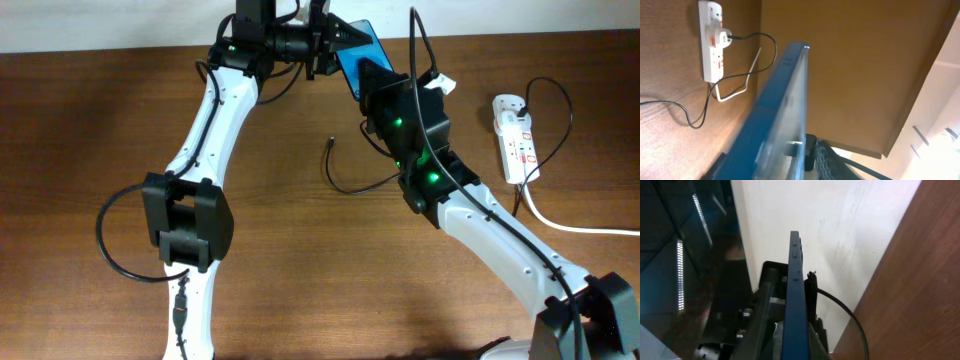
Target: Plug charger to phone and switch on socket
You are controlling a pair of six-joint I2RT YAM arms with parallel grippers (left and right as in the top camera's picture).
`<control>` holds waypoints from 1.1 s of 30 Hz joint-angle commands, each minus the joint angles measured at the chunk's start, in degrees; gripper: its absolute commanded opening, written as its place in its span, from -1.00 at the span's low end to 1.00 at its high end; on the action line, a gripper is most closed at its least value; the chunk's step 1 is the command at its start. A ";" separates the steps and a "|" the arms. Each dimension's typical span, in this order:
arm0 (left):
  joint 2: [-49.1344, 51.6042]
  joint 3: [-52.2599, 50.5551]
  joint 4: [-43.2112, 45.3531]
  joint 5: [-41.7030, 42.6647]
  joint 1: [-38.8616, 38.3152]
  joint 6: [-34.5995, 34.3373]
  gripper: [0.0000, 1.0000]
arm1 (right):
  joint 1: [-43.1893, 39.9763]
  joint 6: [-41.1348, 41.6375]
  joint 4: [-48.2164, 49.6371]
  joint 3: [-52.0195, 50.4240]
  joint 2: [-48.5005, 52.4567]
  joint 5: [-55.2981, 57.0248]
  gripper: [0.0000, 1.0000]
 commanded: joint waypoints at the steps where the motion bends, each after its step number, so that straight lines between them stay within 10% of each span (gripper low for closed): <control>1: -0.04 0.85 0.96 -1.31 0.04 -0.59 -0.62 | 0.26 -0.98 -0.85 0.42 0.85 -1.18 -0.92; 9: -0.02 0.85 0.96 -2.89 0.17 -0.59 -1.00 | 0.26 -0.98 -0.85 0.42 0.85 -1.64 -0.90; 20: -0.02 0.85 0.94 -5.46 2.12 1.68 -1.00 | 0.20 -1.05 -1.22 0.42 0.85 -1.81 -0.13; 24: -0.02 0.85 -7.74 -5.22 6.93 13.81 -1.00 | -2.12 -4.90 -10.88 0.42 0.76 -5.62 -0.10; 33: -0.02 0.79 -38.56 -1.25 16.41 46.71 -1.00 | -15.87 -46.18 -33.11 0.42 0.68 -31.63 0.10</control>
